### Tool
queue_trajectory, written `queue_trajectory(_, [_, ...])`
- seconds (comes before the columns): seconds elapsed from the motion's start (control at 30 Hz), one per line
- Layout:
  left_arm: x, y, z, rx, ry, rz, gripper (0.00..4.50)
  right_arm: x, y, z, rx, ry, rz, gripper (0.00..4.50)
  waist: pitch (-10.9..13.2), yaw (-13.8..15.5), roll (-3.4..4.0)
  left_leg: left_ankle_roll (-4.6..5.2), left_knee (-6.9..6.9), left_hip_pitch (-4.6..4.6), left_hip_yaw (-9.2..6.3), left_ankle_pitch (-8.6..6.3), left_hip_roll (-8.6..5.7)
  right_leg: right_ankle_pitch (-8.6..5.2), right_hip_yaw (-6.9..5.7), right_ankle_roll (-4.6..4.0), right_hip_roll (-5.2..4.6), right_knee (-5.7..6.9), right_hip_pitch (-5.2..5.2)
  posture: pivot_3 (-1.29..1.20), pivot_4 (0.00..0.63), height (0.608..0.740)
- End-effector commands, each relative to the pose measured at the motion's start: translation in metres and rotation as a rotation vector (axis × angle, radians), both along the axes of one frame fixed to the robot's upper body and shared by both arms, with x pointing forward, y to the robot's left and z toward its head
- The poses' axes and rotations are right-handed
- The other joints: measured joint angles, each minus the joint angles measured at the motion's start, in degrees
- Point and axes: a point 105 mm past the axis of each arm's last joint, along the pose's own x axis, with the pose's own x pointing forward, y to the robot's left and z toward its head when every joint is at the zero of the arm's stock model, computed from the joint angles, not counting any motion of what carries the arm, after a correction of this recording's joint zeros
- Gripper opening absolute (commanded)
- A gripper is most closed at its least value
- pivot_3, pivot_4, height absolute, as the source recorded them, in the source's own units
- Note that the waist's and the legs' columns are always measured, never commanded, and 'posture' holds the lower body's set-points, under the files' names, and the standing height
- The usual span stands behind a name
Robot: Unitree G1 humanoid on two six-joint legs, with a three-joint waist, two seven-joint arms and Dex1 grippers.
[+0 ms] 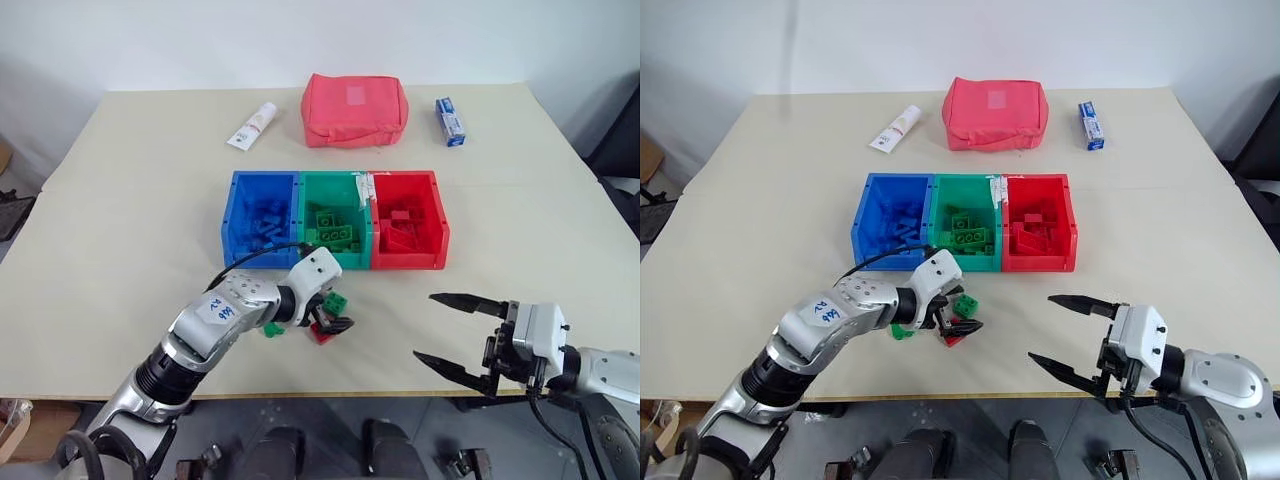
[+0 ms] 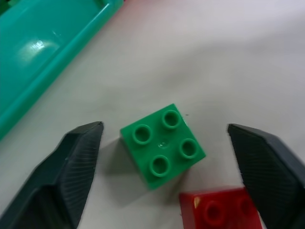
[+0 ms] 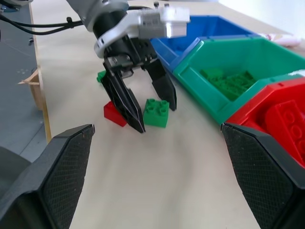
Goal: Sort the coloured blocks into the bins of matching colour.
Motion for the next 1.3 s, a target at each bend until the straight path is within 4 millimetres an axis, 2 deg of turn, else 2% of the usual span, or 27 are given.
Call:
queue_trajectory(0.03, [-0.003,-0.001,-0.003,0.026,-0.003,-0.026,3.33,-0.004,0.005,0.007,0.017,-0.028,0.014,4.5,0.0,0.05,0.0,0.0,-0.01,0.0,-0.01,0.0,0.01,0.0,-0.01,0.0,0.0,-0.01,0.01,0.0,0.15,0.74])
queue_trajectory(0.2, [0.001,0.0,0.005,-0.008,-0.032,-0.018,1.82,-0.001,0.005,0.004,0.018,-0.024,0.016,4.5,0.0,0.08,-0.01,0.01,-0.02,-0.01,-0.01,-0.01,-0.01,0.0,0.0,0.0,-0.01,-0.04,0.0,0.0,0.15,0.74])
queue_trajectory(0.3, [-0.001,-0.009,0.042,-0.199,-0.121,-0.144,0.88,0.0,0.004,0.002,0.025,-0.019,0.008,4.5,0.01,0.09,-0.02,0.01,0.0,-0.03,-0.02,0.0,-0.01,0.0,-0.01,0.0,-0.01,-0.04,0.0,0.0,0.15,0.74])
queue_trajectory(0.37, [0.001,-0.007,0.06,-0.28,-0.153,-0.169,0.88,0.0,0.002,0.002,0.032,-0.018,-0.005,4.5,0.01,0.07,-0.02,0.01,0.01,-0.05,-0.02,0.0,0.0,0.0,-0.04,0.0,-0.01,-0.05,0.0,0.0,0.15,0.74])
queue_trajectory(0.47, [0.017,0.011,0.075,-0.315,-0.175,-0.101,0.88,0.002,-0.005,0.001,0.034,-0.019,-0.043,4.5,0.01,0.01,-0.02,0.0,0.02,-0.03,-0.02,0.0,0.01,0.0,-0.05,0.0,-0.01,-0.04,0.0,0.0,0.15,0.74])
queue_trajectory(0.63, [0.013,0.014,0.071,-0.277,-0.208,-0.187,0.88,0.006,-0.011,0.001,0.034,-0.025,-0.071,4.5,0.0,-0.03,-0.01,0.01,0.01,0.0,0.0,0.0,0.0,0.0,-0.03,0.0,0.0,-0.02,0.0,0.0,0.15,0.74])
queue_trajectory(0.73, [0.002,0.008,0.056,-0.223,-0.23,-0.302,1.49,0.01,-0.015,-0.002,-0.003,-0.016,-0.09,4.5,0.0,-0.02,-0.01,0.02,0.02,-0.02,0.0,-0.01,-0.03,0.01,-0.03,0.01,-0.02,-0.05,0.01,0.0,0.15,0.74])
queue_trajectory(0.83, [-0.002,0.016,0.055,-0.249,-0.262,-0.337,2.33,0.012,-0.016,-0.007,-0.011,0.036,-0.112,4.5,0.0,-0.02,-0.01,0.03,0.02,-0.03,0.0,-0.01,-0.02,0.01,-0.03,0.01,-0.02,-0.06,0.01,0.0,0.15,0.74])
queue_trajectory(0.93, [-0.006,0.036,0.051,-0.261,-0.289,-0.363,3.27,0.015,-0.016,-0.015,-0.002,0.131,-0.162,4.5,0.0,-0.29,0.0,0.02,0.0,-0.02,0.01,-0.01,0.04,0.01,-0.03,0.0,0.0,-0.05,-0.02,0.0,0.15,0.74])
queue_trajectory(1.07, [-0.023,0.085,0.054,-0.381,-0.349,-0.408,4.48,0.024,-0.01,-0.03,-0.041,0.19,-0.175,4.5,-0.04,-0.5,0.06,-0.01,-0.06,0.03,0.07,0.0,0.14,-0.01,-0.01,-0.04,0.02,-0.05,-0.04,0.0,0.15,0.74])
queue_trajectory(1.17, [-0.028,0.106,0.049,-0.339,-0.361,-0.414,4.48,0.035,-0.01,-0.036,-0.053,0.206,-0.204,4.5,-0.03,-0.26,0.05,-0.01,-0.01,0.0,0.02,0.01,0.09,0.0,-0.07,-0.08,-0.02,-0.06,-0.02,0.0,0.15,0.74])
queue_trajectory(1.3, [-0.028,0.13,0.049,-0.33,-0.35,-0.326,4.48,0.064,0.003,-0.05,-0.046,0.253,-0.23,4.5,-0.03,-0.23,0.03,0.08,0.03,0.0,-0.01,0.02,-0.03,0.06,-0.1,-0.03,-0.14,-0.13,0.07,0.0,0.15,0.74])
